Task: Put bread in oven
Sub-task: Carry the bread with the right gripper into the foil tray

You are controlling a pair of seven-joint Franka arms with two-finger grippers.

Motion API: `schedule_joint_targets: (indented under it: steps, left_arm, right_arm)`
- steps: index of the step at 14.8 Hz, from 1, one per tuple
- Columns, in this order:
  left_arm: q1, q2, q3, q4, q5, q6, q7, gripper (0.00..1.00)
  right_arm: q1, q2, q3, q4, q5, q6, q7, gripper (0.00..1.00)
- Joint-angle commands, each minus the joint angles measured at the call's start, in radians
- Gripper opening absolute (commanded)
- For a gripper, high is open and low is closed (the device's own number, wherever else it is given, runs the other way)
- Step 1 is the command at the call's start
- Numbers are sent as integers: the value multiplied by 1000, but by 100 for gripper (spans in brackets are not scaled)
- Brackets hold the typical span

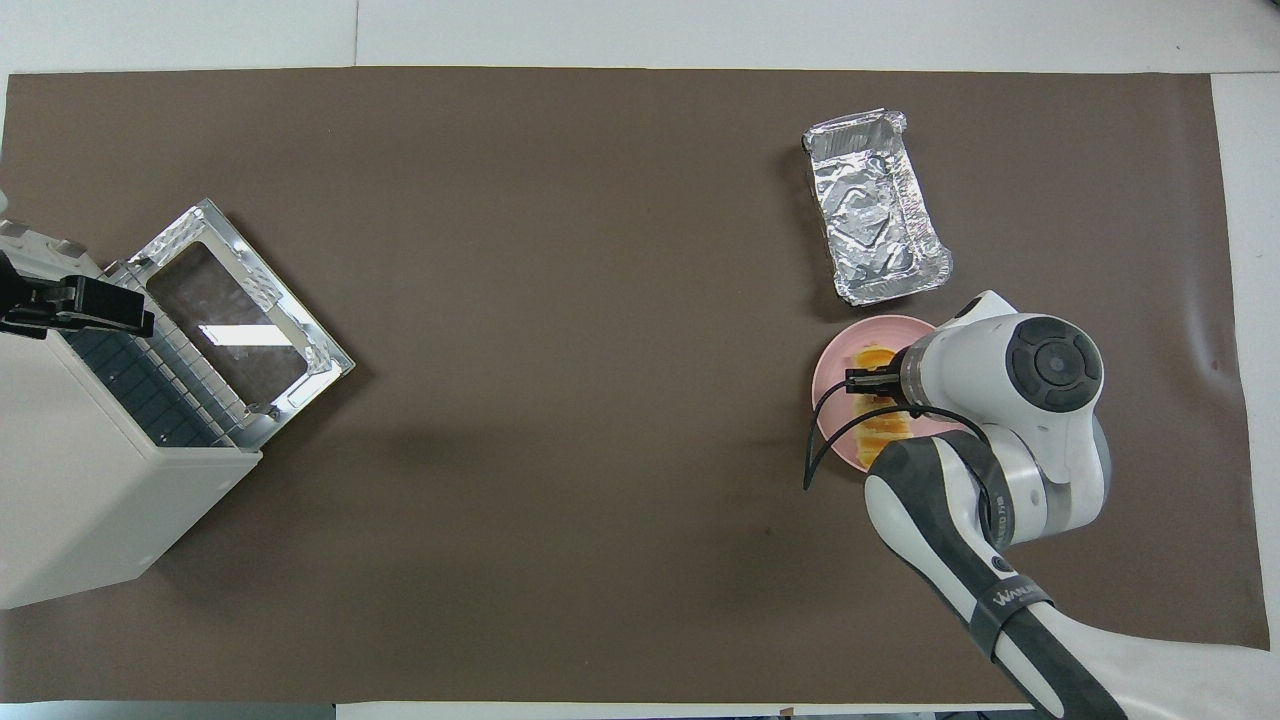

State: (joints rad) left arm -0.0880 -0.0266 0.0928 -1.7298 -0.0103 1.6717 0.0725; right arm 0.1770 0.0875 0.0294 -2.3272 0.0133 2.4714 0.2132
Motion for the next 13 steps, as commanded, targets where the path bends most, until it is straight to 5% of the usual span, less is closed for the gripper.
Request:
schedule_joint_targets:
  steps: [1, 5, 10, 13]
  left_arm:
    - [-4, -24, 4, -22, -7, 5, 4, 100]
    - [-4, -24, 4, -22, -7, 5, 4, 100]
    - [-4, -24, 4, -22, -7, 5, 4, 100]
    - [-4, -24, 4, -22, -7, 5, 4, 100]
  right_arm:
    - [-13, 5, 1, 8, -4, 1, -20, 0]
    - [-24, 14, 3, 107, -3, -130, -44, 0]
    - [-73, 80, 3, 369, 8, -379, -104, 0]
    - [-80, 123, 3, 480, 36, -413, -193, 0]
